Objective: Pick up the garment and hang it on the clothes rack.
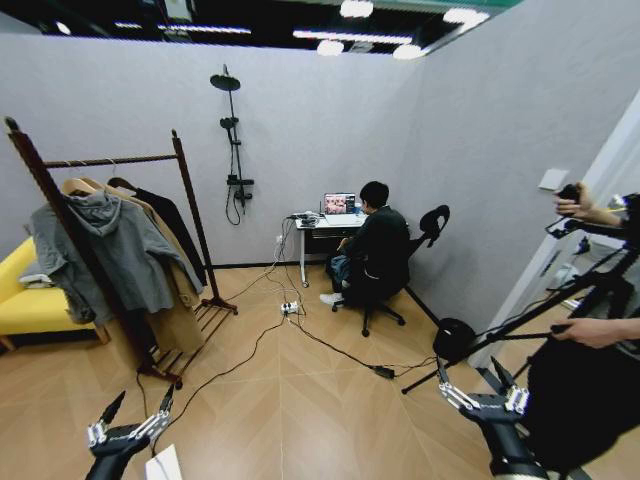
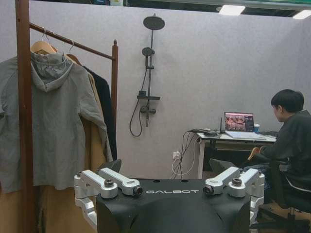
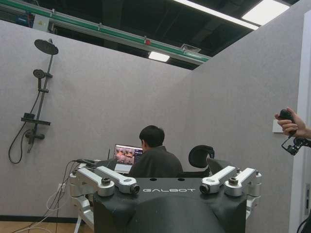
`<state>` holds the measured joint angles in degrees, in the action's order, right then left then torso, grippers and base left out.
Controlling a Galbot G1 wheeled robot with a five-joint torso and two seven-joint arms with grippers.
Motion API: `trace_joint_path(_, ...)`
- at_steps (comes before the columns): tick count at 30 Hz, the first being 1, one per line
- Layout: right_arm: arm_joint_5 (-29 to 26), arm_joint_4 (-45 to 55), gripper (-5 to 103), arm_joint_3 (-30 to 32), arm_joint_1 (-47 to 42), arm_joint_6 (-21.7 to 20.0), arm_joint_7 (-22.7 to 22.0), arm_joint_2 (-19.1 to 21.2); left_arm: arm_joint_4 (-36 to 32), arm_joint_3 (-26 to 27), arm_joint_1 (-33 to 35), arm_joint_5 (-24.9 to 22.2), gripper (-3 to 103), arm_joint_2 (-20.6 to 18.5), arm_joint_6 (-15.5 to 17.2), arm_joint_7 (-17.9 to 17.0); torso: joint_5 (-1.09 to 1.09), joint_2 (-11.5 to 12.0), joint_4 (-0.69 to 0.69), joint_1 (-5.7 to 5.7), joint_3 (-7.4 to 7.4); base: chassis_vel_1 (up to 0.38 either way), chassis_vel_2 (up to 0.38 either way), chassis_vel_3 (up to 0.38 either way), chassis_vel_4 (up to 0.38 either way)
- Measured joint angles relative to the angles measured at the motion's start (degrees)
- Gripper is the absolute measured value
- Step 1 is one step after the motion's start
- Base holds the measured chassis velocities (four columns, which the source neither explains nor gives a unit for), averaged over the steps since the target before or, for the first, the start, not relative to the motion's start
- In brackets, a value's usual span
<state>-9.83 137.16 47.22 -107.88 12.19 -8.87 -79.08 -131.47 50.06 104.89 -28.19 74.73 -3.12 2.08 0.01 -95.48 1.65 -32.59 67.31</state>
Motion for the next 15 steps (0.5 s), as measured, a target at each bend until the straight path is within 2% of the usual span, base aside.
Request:
trace_joint_path(3, 0.0, 0.0, 100, 0.0, 0.0, 0.0, 0.0, 0.0, 0.0, 0.0, 0.0, 0.0, 100, 0.0, 0.0, 0.0, 0.00, 0.0, -0.04, 0.00, 0.00, 0.000, 0.000, 0.000, 0.000)
trace_joint_path(15, 0.0, 0.0, 100, 0.0, 0.0, 0.0, 0.0, 0.0, 0.0, 0.0, 0.0, 0.0, 100, 0.0, 0.0, 0.0, -0.01, 0.0, -0.02, 0.00, 0.00, 0.000, 0.000, 0.000, 0.000)
